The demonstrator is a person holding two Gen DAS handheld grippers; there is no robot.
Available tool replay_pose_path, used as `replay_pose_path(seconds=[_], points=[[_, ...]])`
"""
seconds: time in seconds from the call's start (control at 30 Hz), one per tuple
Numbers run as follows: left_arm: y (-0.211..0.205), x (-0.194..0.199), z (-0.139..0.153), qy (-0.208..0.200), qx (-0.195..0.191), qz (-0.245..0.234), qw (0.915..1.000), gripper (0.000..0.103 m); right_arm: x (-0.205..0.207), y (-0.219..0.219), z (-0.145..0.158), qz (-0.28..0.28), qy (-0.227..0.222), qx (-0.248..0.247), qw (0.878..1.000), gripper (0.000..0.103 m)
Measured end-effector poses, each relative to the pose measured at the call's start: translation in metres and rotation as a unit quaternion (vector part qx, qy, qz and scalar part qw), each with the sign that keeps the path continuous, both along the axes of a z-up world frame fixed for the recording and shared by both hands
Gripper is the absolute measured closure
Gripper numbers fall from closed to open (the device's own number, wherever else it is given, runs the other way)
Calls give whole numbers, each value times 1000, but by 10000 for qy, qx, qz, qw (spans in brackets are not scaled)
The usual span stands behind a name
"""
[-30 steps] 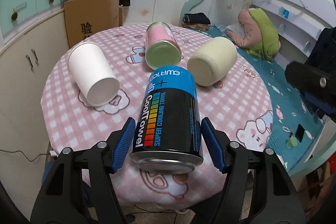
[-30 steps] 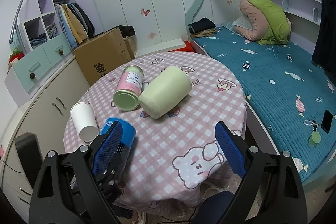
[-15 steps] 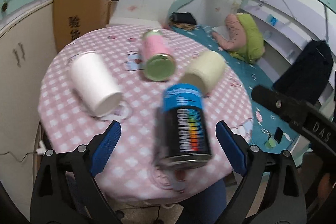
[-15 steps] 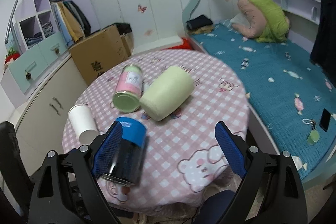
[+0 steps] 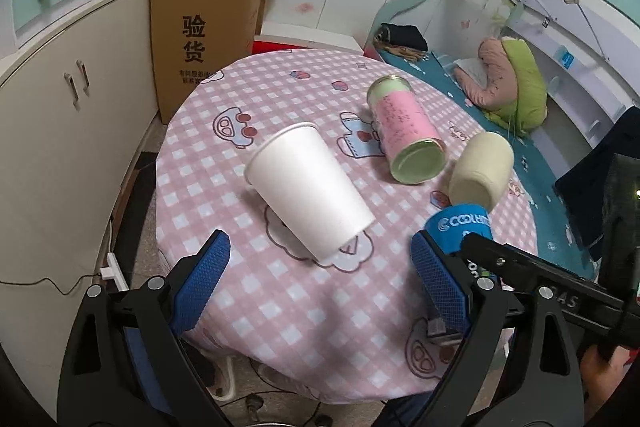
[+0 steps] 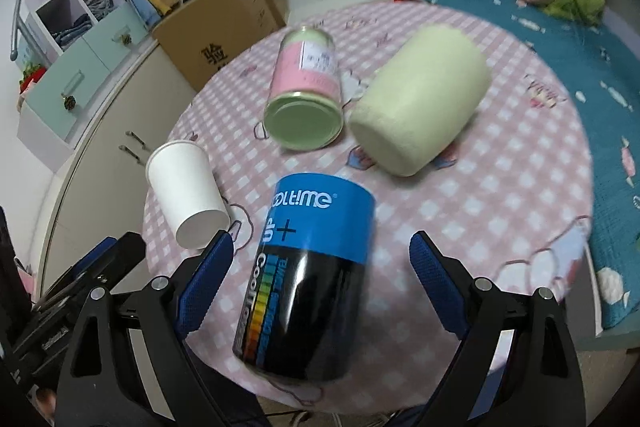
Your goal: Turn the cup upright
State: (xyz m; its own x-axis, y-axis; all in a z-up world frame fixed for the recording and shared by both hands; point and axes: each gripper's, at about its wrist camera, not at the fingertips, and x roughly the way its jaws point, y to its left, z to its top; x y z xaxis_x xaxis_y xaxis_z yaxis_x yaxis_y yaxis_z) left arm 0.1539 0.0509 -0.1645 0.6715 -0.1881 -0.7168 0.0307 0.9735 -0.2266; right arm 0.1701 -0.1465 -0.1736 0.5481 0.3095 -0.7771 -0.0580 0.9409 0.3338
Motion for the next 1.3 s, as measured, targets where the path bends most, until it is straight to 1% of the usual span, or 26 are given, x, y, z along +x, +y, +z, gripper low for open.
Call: replay_pose_path(seconds=[0.3, 0.57, 0.63, 0.73, 0.77, 0.8, 0.97, 1.07, 1.3], points=[[7, 13, -6, 128, 105, -50, 9999, 11, 20, 3, -17, 7, 343, -6, 9994, 17], [4, 19, -7, 163, 179, -106, 9997, 11, 29, 9, -17, 93, 290, -89, 9995, 17], [2, 20, -6, 155, 205, -105, 9996, 11, 30, 8, -18, 128, 285, -41, 9995, 17], [2, 20, -5, 163, 221, -117, 9996, 11, 30, 8, -18, 170, 265, -48, 9995, 32], [0, 20, -5, 155, 237, -113, 9995, 11, 30, 8, -17, 177, 249, -87, 9995, 35], [-1, 20, -4, 145, 262, -102, 9995, 11, 30, 10, -17, 197, 233, -97, 9995, 35], [-2, 18, -1, 126, 292, -102, 9994, 11, 23, 12, -11, 278, 61, -205, 9994, 35], [-4, 16, 2, 84, 306, -78, 9995, 11, 17, 13, -1, 304, -137, -296, 9990, 35], [-6, 15, 8, 29, 362, -43, 9993, 11, 7, 20, 21, 291, -682, -716, 9947, 36]])
